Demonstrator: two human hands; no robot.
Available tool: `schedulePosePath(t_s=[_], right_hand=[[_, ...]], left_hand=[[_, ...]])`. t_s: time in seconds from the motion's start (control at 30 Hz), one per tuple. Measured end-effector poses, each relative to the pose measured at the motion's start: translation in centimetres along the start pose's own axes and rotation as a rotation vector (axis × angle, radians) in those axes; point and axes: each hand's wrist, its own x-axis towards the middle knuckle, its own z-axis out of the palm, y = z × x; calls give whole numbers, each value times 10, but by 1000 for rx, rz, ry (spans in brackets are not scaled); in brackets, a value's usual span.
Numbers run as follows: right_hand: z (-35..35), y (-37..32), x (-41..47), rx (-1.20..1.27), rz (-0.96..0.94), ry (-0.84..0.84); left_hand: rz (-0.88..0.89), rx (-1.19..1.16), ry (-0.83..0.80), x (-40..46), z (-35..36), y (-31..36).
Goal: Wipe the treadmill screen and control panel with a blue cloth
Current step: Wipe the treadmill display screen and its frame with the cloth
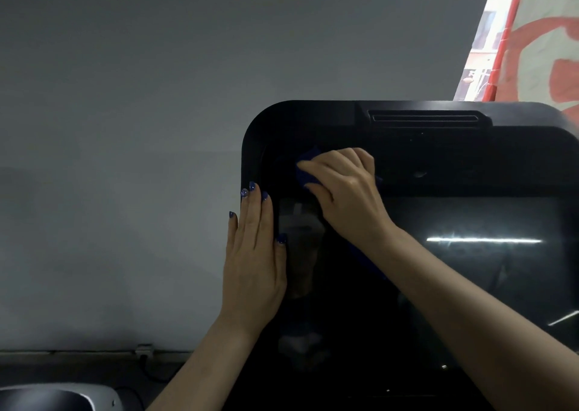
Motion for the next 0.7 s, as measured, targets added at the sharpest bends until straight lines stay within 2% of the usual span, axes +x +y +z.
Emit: schedulePosePath(t_s=[0.13, 0.3, 0.43, 0.57, 0.7], right_hand=[[-16, 16, -7, -7, -94, -13], [-10, 19, -2, 17, -19, 49], [-9, 24, -2, 15, -107, 8], [-15, 28, 1, 14, -65, 65], [1, 10, 11, 34, -119, 25]], left_hand=[[-5, 35, -12, 1, 0, 0], [-14, 36, -20, 1, 0, 0], [-4, 46, -20, 1, -1, 0], [-10, 43, -14, 2, 0, 1], [9, 34, -11, 1, -1, 1]])
